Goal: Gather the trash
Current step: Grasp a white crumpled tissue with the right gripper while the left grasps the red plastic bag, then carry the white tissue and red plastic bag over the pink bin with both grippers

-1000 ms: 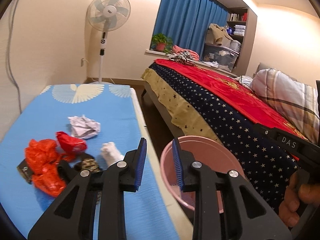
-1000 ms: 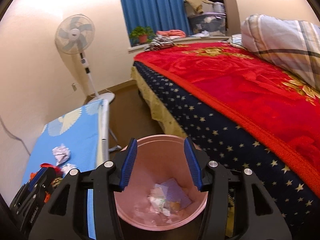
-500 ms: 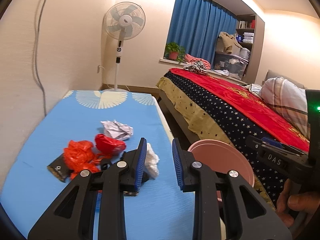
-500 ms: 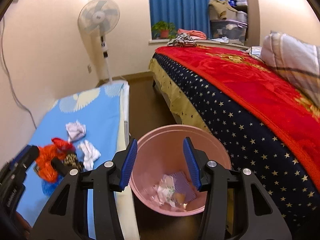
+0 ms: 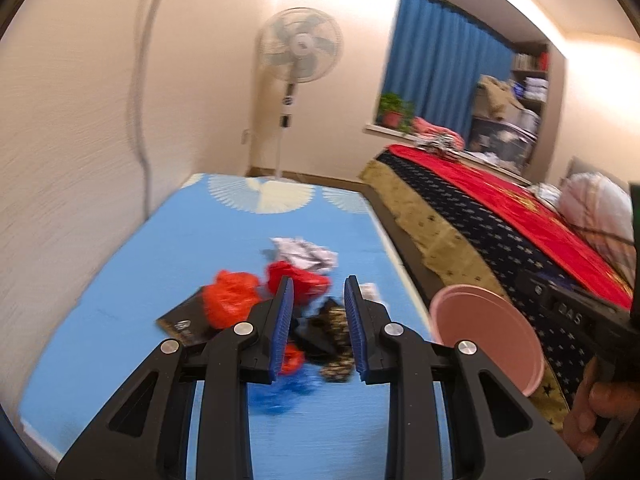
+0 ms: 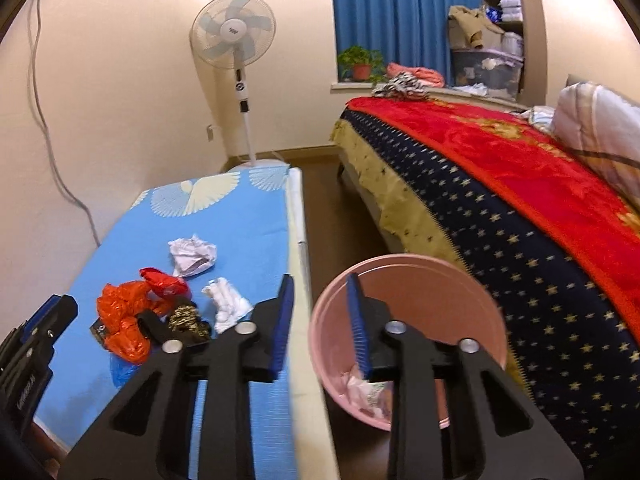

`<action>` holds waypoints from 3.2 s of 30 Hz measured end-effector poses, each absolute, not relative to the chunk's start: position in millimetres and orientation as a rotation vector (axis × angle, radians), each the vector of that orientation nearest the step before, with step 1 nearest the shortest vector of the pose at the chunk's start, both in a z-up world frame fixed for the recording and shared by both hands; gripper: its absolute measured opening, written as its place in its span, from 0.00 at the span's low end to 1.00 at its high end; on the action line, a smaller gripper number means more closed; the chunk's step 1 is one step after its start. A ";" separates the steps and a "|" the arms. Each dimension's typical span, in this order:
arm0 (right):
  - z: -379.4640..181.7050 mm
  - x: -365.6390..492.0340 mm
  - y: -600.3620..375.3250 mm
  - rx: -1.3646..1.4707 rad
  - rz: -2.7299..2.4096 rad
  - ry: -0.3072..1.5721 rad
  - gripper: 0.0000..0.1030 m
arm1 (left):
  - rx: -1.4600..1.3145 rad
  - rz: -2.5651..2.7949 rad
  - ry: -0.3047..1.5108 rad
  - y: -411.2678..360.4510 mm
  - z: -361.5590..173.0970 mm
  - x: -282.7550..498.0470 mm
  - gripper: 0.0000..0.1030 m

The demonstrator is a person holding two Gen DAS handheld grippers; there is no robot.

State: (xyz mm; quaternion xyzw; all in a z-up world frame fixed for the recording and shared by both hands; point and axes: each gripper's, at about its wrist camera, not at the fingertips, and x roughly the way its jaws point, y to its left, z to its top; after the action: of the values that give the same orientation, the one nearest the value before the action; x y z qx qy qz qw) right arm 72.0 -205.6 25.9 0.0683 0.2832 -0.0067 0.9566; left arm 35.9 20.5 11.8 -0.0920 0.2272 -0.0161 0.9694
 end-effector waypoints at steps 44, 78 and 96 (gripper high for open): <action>-68.1 170.2 -129.1 0.173 0.196 0.833 0.12 | -0.363 0.149 0.651 72.2 -55.9 112.3 0.28; 14.8 77.3 -173.7 0.186 0.154 0.621 0.11 | -0.181 0.144 0.387 55.3 33.7 33.1 0.05; 25.1 60.8 -191.1 0.196 0.130 0.581 0.11 | -0.140 0.078 0.337 40.2 50.6 14.3 0.05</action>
State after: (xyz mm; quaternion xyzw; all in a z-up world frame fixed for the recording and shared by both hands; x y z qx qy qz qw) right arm 60.8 -191.1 25.1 0.0965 0.2860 0.0641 0.9512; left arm 14.3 40.2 50.6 -0.0698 0.1674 0.0388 0.9826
